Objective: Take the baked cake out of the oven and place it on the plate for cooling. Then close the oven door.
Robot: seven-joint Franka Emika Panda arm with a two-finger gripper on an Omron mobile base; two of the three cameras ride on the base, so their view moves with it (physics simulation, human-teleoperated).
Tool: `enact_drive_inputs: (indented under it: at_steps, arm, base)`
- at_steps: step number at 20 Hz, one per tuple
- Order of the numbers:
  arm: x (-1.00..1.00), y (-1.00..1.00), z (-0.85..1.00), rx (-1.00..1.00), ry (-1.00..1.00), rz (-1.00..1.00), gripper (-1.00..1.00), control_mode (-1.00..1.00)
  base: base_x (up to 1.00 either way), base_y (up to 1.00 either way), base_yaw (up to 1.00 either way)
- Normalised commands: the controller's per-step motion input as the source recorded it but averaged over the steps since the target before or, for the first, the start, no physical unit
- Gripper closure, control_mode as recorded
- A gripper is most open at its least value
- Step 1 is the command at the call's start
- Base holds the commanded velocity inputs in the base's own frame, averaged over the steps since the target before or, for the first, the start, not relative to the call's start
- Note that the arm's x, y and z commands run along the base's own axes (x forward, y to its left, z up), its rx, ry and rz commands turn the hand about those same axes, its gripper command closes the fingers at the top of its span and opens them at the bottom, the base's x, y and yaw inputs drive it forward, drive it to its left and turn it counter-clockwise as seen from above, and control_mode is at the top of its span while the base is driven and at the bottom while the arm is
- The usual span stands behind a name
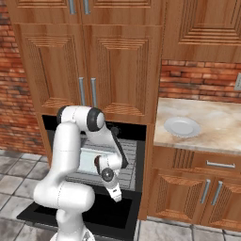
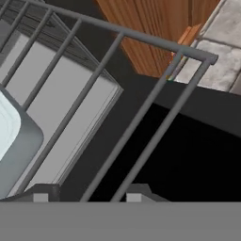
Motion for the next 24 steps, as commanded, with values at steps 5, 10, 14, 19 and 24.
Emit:
enact_drive_inputs:
  at_steps: [5,10,14,19,24]
  arm:
    - [-0.52,-0.08,-0.43,-0.07,0.21,0.03,1.0,-1.0]
    - [-0.73,-0.15,-0.69,-0.05,0.19,0.08,1.0,-1.0]
    - [-0.98,-0.24,-0.77,-0.01,0.13,0.1,1.0,-1.0]
    - [-1.0,-0.3,-0.59,0.0,0.05,0.09,1.0,-1.0]
    - [-1.0,-0.23,-0.62,-0.02,0.02,0.09,1.0,-1.0]
  base:
    - [0.0,0.0,0.0]
    - [0.0,0.0,0.0]
    - [0.0,0.0,0.0]
    - [0.0,0.0,0.0]
    - [0.0,0.0,0.0]
